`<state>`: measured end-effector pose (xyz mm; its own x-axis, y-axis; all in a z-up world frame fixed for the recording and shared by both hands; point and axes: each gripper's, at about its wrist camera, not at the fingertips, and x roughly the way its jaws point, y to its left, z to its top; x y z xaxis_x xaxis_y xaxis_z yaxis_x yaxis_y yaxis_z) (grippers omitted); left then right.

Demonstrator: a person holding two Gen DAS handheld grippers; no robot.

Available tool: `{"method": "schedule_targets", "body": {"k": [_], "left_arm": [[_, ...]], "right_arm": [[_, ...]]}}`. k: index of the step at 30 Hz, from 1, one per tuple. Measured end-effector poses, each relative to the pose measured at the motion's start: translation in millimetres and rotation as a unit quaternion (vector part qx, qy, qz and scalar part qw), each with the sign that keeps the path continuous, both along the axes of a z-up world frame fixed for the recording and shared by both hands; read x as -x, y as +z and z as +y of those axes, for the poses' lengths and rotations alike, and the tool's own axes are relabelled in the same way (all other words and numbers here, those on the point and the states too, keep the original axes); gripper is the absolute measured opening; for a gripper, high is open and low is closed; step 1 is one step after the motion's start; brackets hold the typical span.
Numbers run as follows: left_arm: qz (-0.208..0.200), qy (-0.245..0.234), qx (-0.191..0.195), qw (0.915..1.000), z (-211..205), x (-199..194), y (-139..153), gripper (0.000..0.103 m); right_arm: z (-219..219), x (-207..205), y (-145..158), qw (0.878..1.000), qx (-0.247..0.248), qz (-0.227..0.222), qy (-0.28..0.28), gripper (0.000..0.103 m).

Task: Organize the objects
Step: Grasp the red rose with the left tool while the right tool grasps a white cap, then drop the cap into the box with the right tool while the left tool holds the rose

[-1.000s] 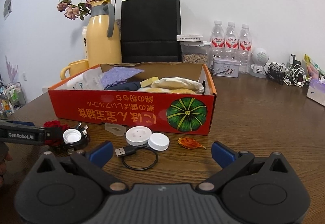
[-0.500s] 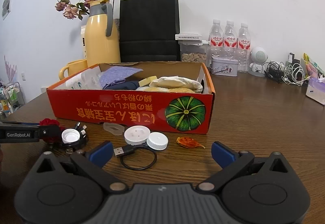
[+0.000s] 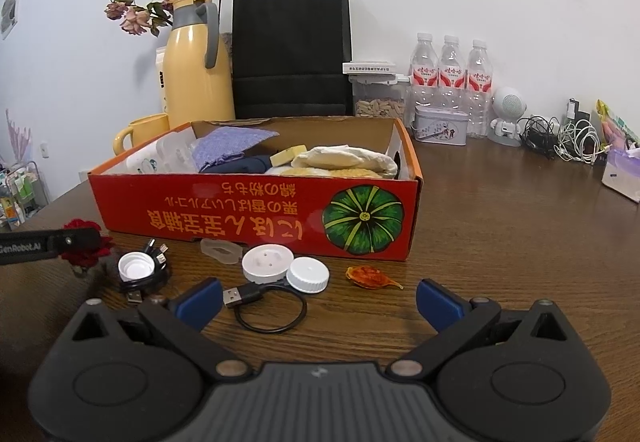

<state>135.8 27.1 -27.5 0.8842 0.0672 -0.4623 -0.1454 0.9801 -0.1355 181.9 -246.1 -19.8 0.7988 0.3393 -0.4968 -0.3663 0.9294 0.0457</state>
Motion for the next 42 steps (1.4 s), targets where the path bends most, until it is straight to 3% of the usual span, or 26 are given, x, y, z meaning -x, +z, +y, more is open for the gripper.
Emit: {"method": "schedule_targets", "body": {"k": [4,6,8,16,21,23,33,42], "left_arm": [[-0.005,0.002,-0.002,1.0,2,1,1,0.039],[-0.006,0.002,-0.002,1.0,3,1,1,0.039],[-0.006,0.002,0.001,1.0,4,1,1,0.039],[-0.008,-0.005,0.005,0.9999,5,1,0,0.039],[-0.006,-0.008,0.008,0.9999,5,1,0,0.039],[-0.006,-0.009,0.009,0.9999,5,1,0,0.039],[-0.007,-0.009,0.008,0.9999,5,2,0,0.039],[-0.032,-0.008,-0.007,0.9994,0,8,11,0.038]], "right_arm": [[-1,1,2,1.0,-0.008,-0.01,-0.002,0.101],[0,1,3,1.0,-0.006,-0.021,-0.003,0.091],[4,-4,2,1.0,0.003,-0.016,0.004,0.068],[11,-33,0,0.999,-0.008,0.036,0.012,0.045],[11,-53,-7,0.997,-0.027,0.071,0.005,0.038],[13,-55,-7,0.997,-0.03,0.071,0.008,0.027],[18,-41,-5,0.999,-0.012,0.03,0.006,0.027],[13,-18,10,0.999,-0.028,-0.031,0.005,0.027]]}}
